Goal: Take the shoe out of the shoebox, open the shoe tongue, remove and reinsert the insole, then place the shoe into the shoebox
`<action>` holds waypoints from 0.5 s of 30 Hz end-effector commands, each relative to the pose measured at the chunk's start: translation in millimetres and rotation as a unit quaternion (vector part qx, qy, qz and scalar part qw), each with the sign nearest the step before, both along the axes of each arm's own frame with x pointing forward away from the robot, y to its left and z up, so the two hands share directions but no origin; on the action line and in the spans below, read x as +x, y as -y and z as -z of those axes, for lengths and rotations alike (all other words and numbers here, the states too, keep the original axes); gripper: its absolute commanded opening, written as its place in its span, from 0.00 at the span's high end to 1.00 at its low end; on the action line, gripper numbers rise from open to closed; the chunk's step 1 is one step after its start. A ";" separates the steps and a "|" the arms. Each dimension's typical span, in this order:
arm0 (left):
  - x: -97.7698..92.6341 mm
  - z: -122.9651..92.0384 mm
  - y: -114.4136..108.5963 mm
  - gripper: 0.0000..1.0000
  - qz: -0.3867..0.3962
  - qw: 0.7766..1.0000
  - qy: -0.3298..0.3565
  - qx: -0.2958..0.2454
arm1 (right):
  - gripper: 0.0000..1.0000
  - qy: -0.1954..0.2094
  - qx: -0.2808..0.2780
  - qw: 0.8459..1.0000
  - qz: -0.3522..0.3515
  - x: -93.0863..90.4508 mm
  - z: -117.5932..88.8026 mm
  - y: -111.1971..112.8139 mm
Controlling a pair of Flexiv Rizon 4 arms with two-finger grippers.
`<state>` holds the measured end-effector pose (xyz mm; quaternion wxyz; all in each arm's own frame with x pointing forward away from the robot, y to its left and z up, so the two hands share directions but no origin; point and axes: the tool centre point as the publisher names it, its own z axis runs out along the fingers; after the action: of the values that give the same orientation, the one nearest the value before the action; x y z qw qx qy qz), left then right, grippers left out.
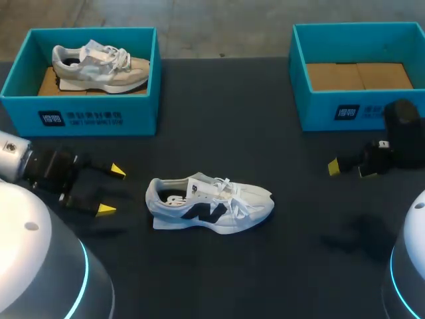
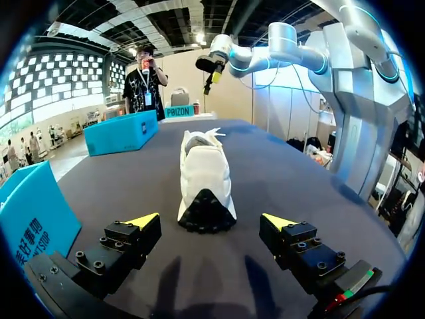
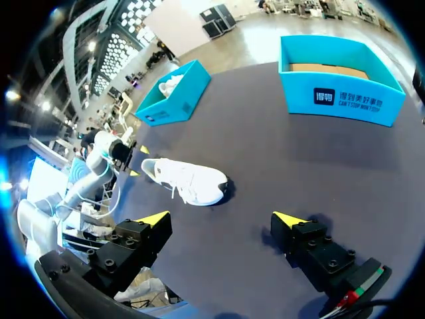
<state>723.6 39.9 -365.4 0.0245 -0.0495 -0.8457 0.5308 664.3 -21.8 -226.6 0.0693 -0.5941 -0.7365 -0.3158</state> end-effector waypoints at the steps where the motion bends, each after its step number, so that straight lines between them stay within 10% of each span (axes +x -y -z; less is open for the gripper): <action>1: -0.9 -0.3 0.5 0.00 -0.001 1.000 0.001 0.001 | 0.00 0.000 -0.001 1.000 0.001 -0.7 0.1 -0.6; 15: 2.2 33.1 -7.1 0.00 -0.035 0.999 -0.030 -0.010 | 0.00 0.000 -0.001 1.000 0.001 -0.7 0.1 -0.6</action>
<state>724.8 44.4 -388.7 0.0303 -0.0058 -0.8438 0.5358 664.3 -21.8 -226.6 0.0693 -0.5941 -0.7365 -0.3158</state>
